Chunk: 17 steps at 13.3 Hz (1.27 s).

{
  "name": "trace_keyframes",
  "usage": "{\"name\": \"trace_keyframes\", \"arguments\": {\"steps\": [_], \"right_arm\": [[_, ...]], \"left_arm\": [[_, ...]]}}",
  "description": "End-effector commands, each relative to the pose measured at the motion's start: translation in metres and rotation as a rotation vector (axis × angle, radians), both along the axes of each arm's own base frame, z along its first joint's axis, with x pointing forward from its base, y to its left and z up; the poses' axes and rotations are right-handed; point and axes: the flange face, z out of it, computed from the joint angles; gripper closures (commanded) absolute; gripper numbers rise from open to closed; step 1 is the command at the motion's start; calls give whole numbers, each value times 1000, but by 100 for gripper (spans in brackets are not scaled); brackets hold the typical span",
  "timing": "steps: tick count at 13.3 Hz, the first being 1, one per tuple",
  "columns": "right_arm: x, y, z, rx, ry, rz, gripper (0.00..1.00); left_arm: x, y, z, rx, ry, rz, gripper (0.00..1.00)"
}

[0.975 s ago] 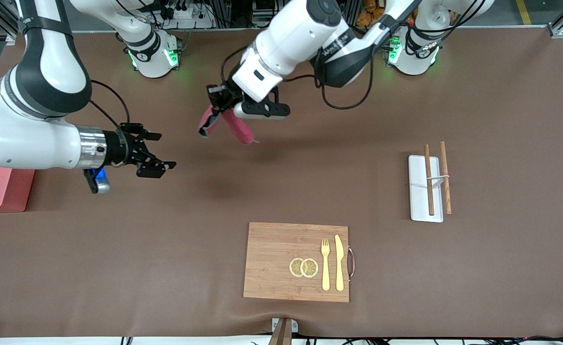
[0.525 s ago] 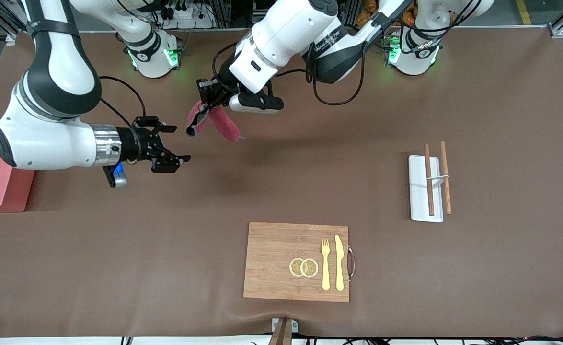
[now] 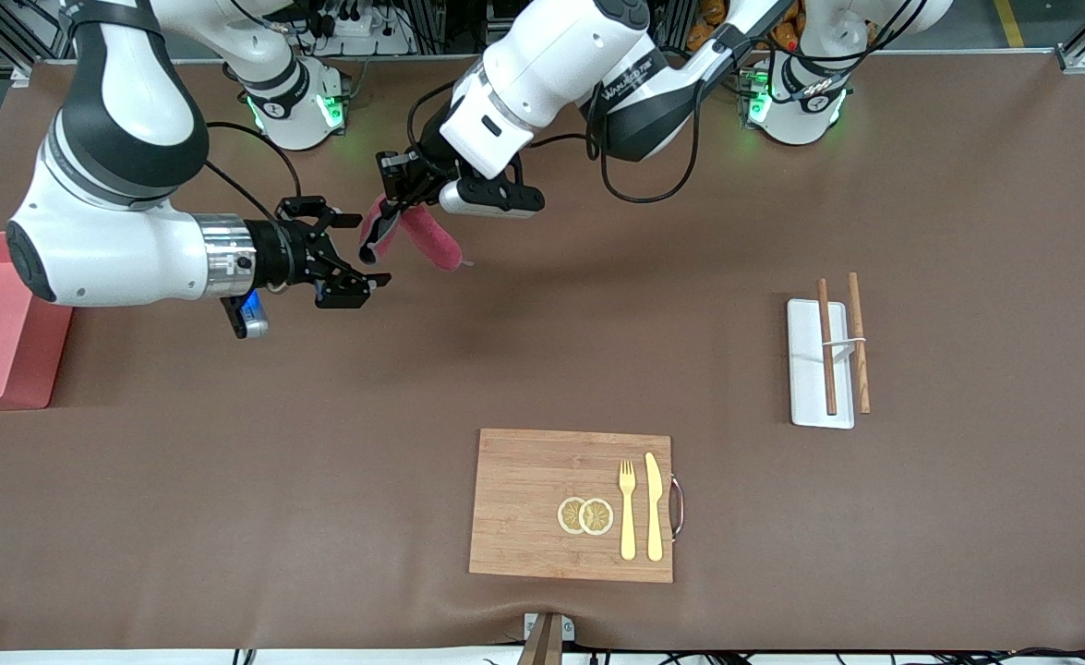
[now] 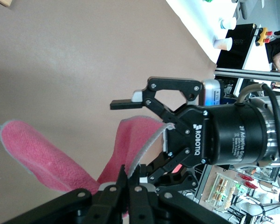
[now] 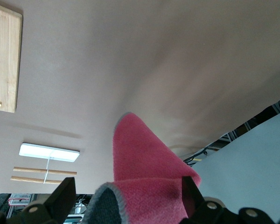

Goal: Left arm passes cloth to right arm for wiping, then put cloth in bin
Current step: 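Grasp the pink cloth with the right gripper beside the left gripper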

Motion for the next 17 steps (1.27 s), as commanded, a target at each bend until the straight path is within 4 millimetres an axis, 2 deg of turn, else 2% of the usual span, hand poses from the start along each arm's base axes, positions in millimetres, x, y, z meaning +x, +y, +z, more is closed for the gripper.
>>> {"name": "trace_keyframes", "arguments": {"steps": [1,2,3,4,6,7,13,14,15,16,17], "right_arm": [[-9,4,2,19,55,-16,0],[-12,9,3,24,65,-5,6],[-13,10,4,29,73,1,27],[-13,9,5,33,68,3,56],[-11,8,2,37,60,1,92],[-8,4,1,39,57,-2,100],[0,-12,7,71,-1,23,100],[2,-18,8,74,-24,34,100],[4,-20,10,81,-48,50,100],[8,-29,13,85,-72,53,100],[11,-36,17,86,-94,55,100]], "left_arm": [[-1,-3,4,-16,-9,16,100],[-1,-3,4,-16,-9,16,100],[0,-3,3,-14,-9,15,100],[0,-3,3,-14,-10,15,100],[0,-3,2,-13,-10,16,100],[-1,-3,4,-14,-11,16,100],[1,0,5,-12,-16,16,100],[2,3,7,-10,-21,20,64],[4,5,7,-6,-24,23,11],[5,8,7,11,-43,21,0],[4,12,8,34,-61,16,0]]}}
